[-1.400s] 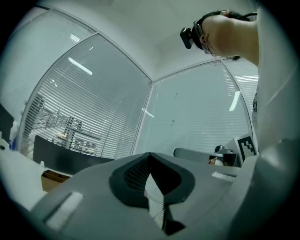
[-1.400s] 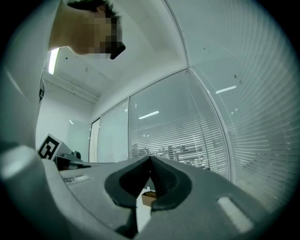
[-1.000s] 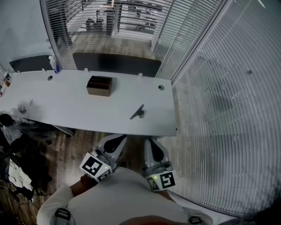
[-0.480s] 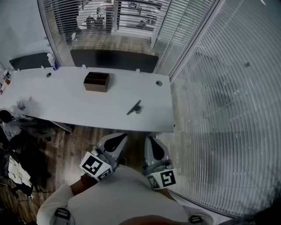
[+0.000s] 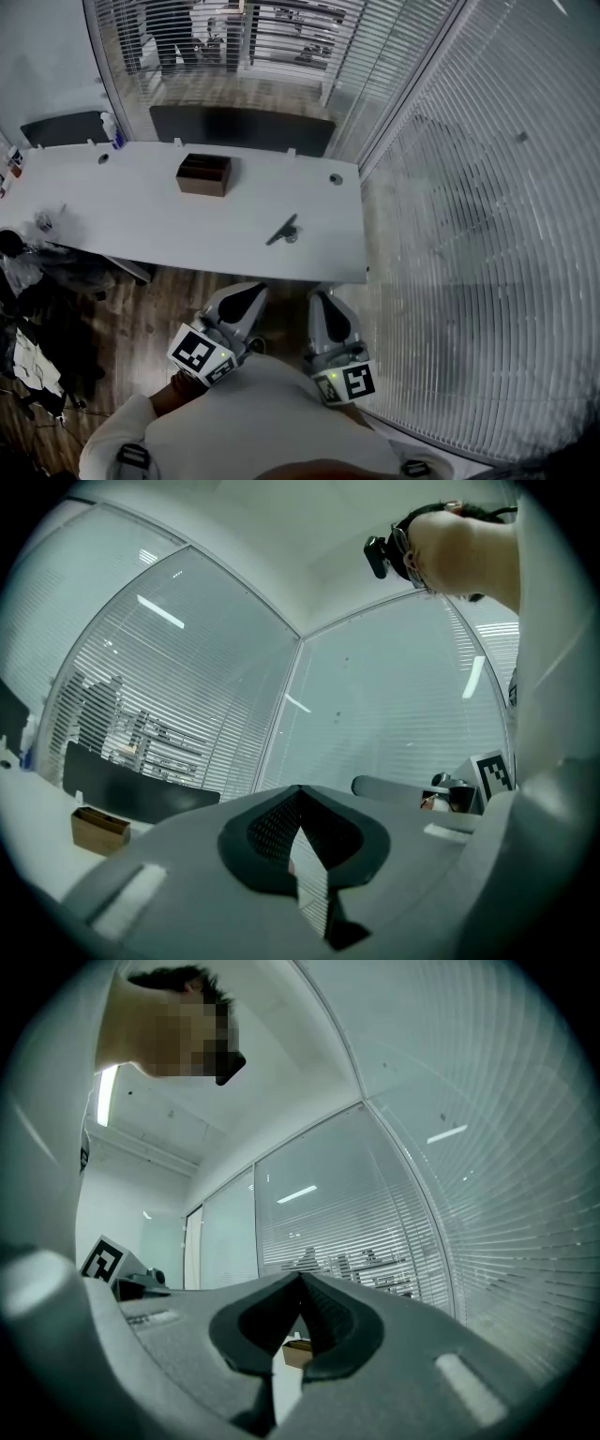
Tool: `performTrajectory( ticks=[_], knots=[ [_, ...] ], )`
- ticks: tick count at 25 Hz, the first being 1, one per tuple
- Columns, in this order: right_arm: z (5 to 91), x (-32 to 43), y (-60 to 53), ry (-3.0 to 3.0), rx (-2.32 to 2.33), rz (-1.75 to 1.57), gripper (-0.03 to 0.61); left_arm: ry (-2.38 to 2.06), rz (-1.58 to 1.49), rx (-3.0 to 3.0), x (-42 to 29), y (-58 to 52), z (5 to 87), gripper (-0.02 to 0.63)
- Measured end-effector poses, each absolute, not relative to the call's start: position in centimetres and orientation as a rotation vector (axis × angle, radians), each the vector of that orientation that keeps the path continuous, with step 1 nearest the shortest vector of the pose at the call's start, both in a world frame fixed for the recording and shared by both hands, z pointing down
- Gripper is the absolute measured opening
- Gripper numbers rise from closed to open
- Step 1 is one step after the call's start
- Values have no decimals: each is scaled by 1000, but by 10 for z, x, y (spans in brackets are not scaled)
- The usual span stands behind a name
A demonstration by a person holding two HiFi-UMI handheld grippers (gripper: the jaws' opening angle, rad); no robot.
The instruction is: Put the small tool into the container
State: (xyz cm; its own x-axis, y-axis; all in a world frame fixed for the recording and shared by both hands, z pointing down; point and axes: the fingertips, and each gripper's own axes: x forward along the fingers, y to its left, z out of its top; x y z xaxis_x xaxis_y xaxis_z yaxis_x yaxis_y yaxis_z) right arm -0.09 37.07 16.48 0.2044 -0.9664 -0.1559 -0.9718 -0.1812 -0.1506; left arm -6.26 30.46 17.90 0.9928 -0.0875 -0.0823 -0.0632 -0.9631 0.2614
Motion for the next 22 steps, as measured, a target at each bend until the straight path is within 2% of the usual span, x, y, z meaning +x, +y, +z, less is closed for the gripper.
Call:
performTrajectory(
  ticks=[22],
  knots=[
    [162,5,318,1901,-2262,85,0,-152,-222,2804,-50,256,177,3]
  ],
)
